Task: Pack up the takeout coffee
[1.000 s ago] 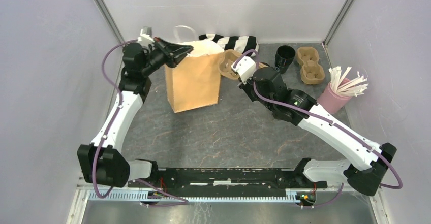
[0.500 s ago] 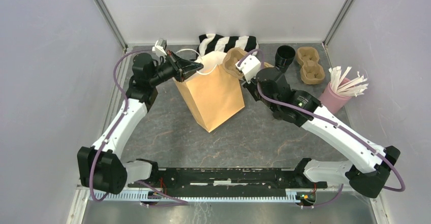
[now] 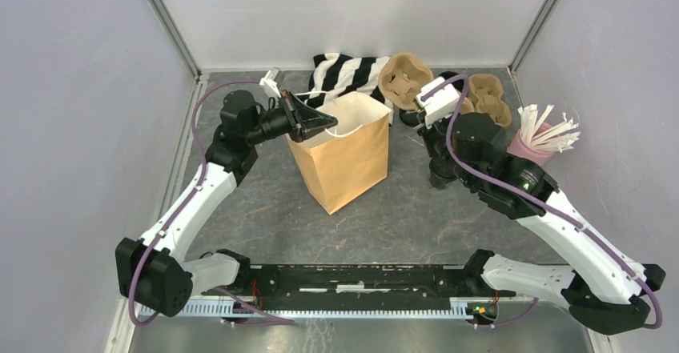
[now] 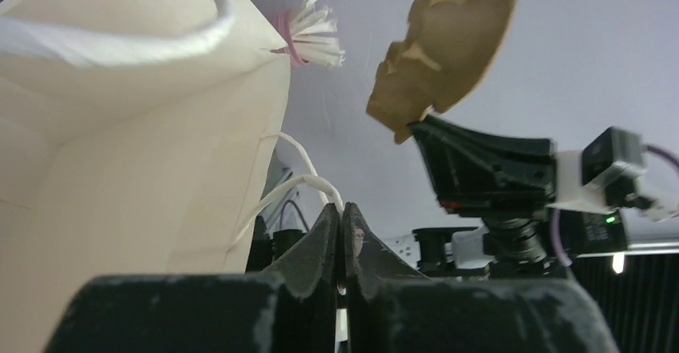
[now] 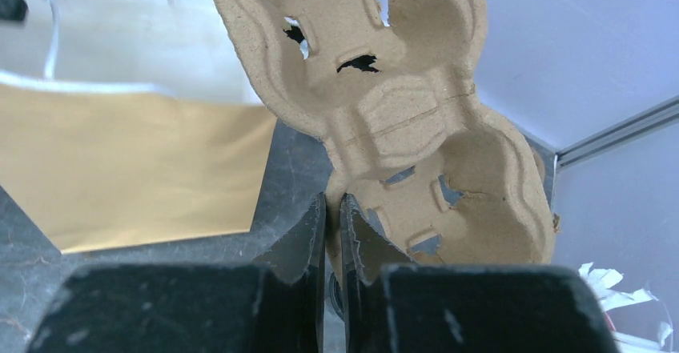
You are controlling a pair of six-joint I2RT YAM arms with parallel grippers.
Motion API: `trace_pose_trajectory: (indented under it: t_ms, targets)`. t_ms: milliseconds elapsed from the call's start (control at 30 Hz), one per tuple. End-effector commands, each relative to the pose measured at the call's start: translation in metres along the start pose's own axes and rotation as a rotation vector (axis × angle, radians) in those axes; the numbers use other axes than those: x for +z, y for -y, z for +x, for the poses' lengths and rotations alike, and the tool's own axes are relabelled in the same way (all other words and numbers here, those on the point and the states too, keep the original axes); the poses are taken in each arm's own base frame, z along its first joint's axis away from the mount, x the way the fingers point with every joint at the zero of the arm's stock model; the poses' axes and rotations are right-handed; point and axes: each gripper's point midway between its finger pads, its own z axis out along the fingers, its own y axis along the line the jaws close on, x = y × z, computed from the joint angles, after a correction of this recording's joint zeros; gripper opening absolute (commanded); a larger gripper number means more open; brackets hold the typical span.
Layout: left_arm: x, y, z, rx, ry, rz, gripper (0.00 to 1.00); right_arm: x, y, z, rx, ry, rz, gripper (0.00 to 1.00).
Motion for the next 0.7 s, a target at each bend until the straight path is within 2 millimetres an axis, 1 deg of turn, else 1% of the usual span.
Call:
trace_pose_trajectory:
  t_ms: [0, 67, 133, 200, 267, 300, 367, 433, 500, 567, 667]
  targets:
    - [-0.006, 0.028, 0.016, 0.133, -0.043, 0.036, 0.15, -0.009, 0.019, -0.035, 0.018, 0.083, 0.062, 0.0]
    - [-0.01, 0.032, 0.016, 0.164, -0.035, 0.021, 0.31, -0.006, 0.012, -0.039, -0.01, 0.095, 0.023, 0.0]
    - [-0.015, 0.035, 0.016, 0.199, -0.034, -0.006, 0.5, -0.003, 0.005, -0.042, -0.042, 0.118, -0.019, 0.0]
    - [-0.019, 0.045, 0.013, 0.26, -0.026, -0.011, 0.65, -0.001, -0.004, -0.045, -0.072, 0.137, -0.063, 0.0]
    - [-0.021, 0.061, 0.006, 0.331, -0.005, 0.002, 0.75, 0.002, -0.014, -0.048, -0.111, 0.141, -0.116, 0.0]
    - [-0.022, 0.069, 0.002, 0.363, 0.009, 0.009, 0.77, 0.004, -0.017, -0.049, -0.121, 0.138, -0.135, 0.0]
    - [-0.02, 0.08, -0.008, 0.407, 0.037, 0.019, 0.78, 0.005, -0.026, -0.051, -0.14, 0.146, -0.18, 0.0]
    - [-0.014, 0.082, -0.018, 0.392, 0.056, -0.001, 0.74, 0.005, -0.033, -0.051, -0.151, 0.156, -0.216, 0.0]
    - [-0.002, 0.085, -0.023, 0.372, 0.034, 0.011, 0.7, 0.006, -0.038, -0.052, -0.156, 0.161, -0.243, 0.0]
    - [0.009, 0.089, -0.026, 0.367, 0.013, 0.021, 0.65, 0.006, -0.041, -0.054, -0.156, 0.162, -0.258, 0.0]
    - [0.016, 0.092, -0.033, 0.372, 0.018, 0.032, 0.62, 0.005, -0.042, -0.056, -0.151, 0.165, -0.268, 0.0]
